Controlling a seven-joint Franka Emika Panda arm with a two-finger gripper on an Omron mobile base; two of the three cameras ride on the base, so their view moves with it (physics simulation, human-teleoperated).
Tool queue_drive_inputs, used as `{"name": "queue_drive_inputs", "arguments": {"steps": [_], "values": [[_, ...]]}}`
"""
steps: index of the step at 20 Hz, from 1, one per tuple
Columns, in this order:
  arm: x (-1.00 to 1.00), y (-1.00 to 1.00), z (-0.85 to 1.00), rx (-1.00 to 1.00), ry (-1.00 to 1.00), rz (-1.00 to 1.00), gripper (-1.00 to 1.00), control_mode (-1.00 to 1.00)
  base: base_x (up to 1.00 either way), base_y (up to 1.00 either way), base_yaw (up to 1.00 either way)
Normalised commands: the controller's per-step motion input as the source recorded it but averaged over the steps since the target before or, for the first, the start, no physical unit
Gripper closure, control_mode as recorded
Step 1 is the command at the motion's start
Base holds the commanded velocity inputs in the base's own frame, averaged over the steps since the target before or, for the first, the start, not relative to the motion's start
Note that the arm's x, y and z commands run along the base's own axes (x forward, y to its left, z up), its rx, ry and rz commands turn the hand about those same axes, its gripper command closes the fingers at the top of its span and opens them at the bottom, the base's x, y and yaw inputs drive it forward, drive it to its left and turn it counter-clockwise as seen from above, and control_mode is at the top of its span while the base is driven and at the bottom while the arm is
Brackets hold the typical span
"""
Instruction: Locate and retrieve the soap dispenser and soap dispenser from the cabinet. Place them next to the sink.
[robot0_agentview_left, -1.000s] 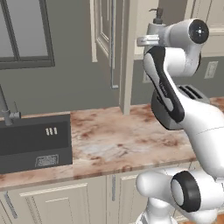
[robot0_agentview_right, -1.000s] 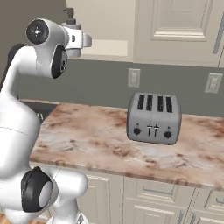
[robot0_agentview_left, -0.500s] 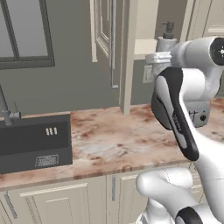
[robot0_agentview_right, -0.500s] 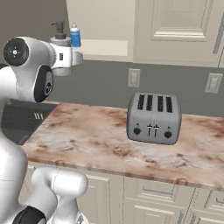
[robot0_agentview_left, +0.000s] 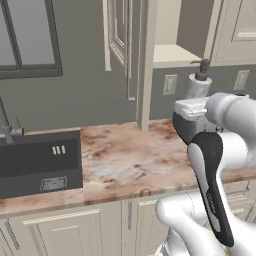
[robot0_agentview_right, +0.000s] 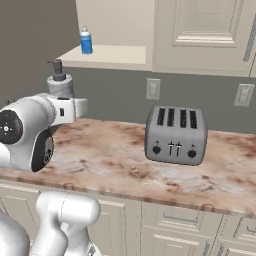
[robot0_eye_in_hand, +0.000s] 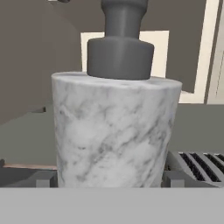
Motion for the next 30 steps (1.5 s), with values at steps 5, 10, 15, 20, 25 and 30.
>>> {"name": "queue_drive_inputs", "arguments": {"steps": [5,10,15,20,25,30], "values": [[-0.02,0.00,-0.91,-0.03,-0.21,0.17,1.00,-1.00,0.00,0.00,0.00],[0.03,0.06,-0.76,-0.02,-0.10,0.24,1.00,-1.00,0.00,0.00,0.00],[-0.03,0.26,-0.62,-0.01,-0.06,0.25,1.00,-1.00,0.00,0.00,0.00],[0.25,0.36,-0.46,0.00,0.00,0.25,1.00,-1.00,0.00,0.00,0.00],[0.53,0.00,-0.29,-0.02,-0.02,0.06,1.00,-1.00,0.00,0.00,0.00],[0.42,0.01,-0.14,-0.01,0.05,0.00,1.00,-1.00,0.00,0.00,0.00]]}}
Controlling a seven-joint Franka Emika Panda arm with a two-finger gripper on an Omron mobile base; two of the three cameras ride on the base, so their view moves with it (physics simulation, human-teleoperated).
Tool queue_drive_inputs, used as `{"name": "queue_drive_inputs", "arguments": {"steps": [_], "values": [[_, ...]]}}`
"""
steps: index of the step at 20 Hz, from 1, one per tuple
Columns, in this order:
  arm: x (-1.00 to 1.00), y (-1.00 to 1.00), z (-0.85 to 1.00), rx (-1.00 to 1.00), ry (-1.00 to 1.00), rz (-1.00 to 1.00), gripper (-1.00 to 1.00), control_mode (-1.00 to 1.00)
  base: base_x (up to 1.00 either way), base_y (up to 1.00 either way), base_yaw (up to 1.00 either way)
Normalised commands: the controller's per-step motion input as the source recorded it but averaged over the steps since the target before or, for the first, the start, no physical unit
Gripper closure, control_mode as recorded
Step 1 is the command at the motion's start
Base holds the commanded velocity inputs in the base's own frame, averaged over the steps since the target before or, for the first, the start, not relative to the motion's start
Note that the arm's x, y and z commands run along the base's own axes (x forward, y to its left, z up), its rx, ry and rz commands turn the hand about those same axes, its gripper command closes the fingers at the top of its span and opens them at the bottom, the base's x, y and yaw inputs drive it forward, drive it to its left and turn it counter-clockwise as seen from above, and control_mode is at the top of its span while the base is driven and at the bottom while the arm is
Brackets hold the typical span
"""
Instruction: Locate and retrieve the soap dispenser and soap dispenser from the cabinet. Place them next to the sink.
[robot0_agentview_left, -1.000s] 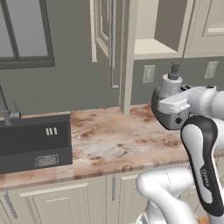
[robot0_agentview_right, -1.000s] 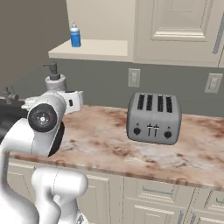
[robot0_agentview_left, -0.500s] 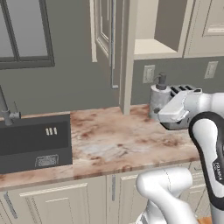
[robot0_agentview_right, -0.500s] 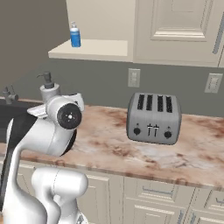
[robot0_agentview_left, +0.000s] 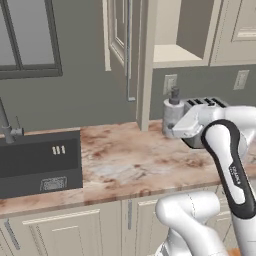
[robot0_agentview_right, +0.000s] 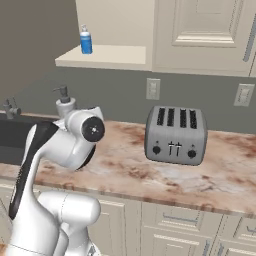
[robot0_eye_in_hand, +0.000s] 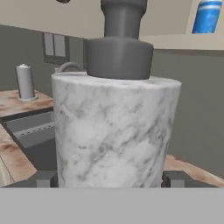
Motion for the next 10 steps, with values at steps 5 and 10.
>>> {"name": "queue_drive_inputs", "arguments": {"steps": [5,10], "values": [[0.51,0.06,-0.15,-0.01,0.00,0.00,1.00,-1.00,0.00,0.00,0.00],[0.51,0.06,-0.34,0.00,0.00,0.01,1.00,-1.00,0.00,0.00,0.00]]}}
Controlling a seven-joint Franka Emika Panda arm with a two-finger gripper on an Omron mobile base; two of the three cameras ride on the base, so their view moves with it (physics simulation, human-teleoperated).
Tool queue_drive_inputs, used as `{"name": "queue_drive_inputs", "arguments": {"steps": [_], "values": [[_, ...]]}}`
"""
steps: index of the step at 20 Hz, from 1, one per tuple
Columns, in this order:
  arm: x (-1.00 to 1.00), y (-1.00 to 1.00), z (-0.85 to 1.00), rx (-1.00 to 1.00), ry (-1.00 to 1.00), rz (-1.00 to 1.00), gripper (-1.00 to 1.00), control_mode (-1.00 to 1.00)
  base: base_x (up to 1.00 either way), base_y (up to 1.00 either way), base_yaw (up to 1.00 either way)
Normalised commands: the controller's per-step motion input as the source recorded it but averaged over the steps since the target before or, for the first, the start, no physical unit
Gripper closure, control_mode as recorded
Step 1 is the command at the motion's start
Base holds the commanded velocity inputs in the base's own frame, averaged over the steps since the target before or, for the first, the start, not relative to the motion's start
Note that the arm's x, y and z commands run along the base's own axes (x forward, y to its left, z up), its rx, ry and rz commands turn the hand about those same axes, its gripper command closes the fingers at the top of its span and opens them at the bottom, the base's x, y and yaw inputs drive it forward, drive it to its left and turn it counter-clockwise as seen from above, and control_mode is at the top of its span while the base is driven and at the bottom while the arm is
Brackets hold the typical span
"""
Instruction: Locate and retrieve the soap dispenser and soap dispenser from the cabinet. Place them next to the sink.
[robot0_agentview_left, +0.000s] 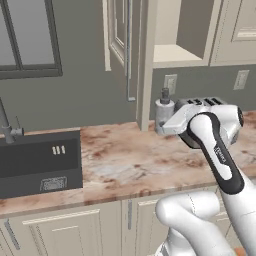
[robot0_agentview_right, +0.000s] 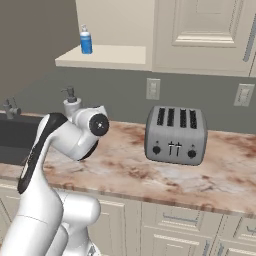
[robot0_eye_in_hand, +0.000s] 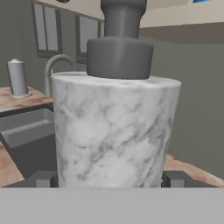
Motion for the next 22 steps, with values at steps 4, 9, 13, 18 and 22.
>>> {"name": "queue_drive_inputs", "arguments": {"steps": [4,9,13,18,22], "values": [[0.35,0.16,-0.41,0.00,-0.02,0.05,1.00,-1.00,0.00,0.00,0.00],[0.30,0.22,-0.40,0.00,-0.06,0.10,1.00,-1.00,0.00,0.00,0.00],[0.22,0.21,-0.29,0.00,-0.01,0.09,1.00,-1.00,0.00,0.00,0.00],[0.19,0.26,-0.29,-0.01,0.00,0.06,1.00,-1.00,0.00,0.00,0.00],[0.14,0.26,-0.23,-0.01,0.03,0.05,1.00,-1.00,0.00,0.00,0.00]]}}
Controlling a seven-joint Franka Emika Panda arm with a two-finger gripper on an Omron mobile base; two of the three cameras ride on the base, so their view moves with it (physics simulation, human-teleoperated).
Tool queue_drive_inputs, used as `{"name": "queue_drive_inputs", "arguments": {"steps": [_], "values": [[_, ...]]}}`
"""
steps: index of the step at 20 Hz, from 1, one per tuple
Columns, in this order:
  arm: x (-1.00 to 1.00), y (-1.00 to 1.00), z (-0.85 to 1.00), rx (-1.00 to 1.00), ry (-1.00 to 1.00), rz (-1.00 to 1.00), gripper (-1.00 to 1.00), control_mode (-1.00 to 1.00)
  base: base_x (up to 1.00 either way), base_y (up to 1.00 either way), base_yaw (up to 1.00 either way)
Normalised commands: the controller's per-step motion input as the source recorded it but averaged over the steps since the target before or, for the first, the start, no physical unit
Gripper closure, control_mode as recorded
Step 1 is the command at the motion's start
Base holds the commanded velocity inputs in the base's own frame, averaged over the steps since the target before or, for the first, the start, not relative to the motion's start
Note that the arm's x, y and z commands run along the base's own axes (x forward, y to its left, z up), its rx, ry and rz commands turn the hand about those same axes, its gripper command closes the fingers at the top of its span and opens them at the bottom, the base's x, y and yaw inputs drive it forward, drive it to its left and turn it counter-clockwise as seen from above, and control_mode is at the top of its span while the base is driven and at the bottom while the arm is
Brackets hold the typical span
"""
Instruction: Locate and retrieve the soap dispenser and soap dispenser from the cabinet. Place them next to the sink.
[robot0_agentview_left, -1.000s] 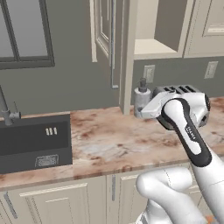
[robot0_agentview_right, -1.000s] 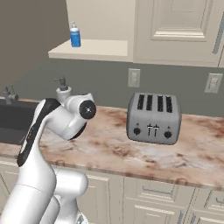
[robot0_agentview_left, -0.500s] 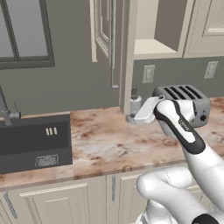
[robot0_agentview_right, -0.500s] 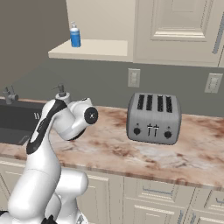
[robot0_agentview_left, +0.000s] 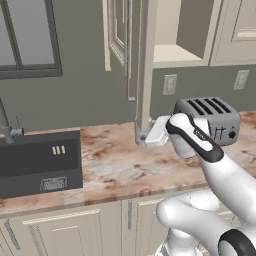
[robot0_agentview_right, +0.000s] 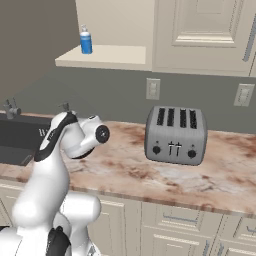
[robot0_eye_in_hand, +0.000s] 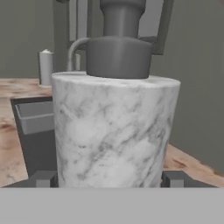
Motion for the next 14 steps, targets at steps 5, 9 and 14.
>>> {"name": "queue_drive_inputs", "arguments": {"steps": [5,9,14], "values": [[0.09,0.24,-0.23,-0.02,0.03,0.04,1.00,-1.00,0.00,0.00,0.00],[0.08,0.28,-0.25,-0.01,0.00,0.04,1.00,-1.00,0.00,0.00,0.00],[0.14,0.35,-0.30,-0.01,0.00,0.04,1.00,-1.00,0.00,0.00,0.00]]}}
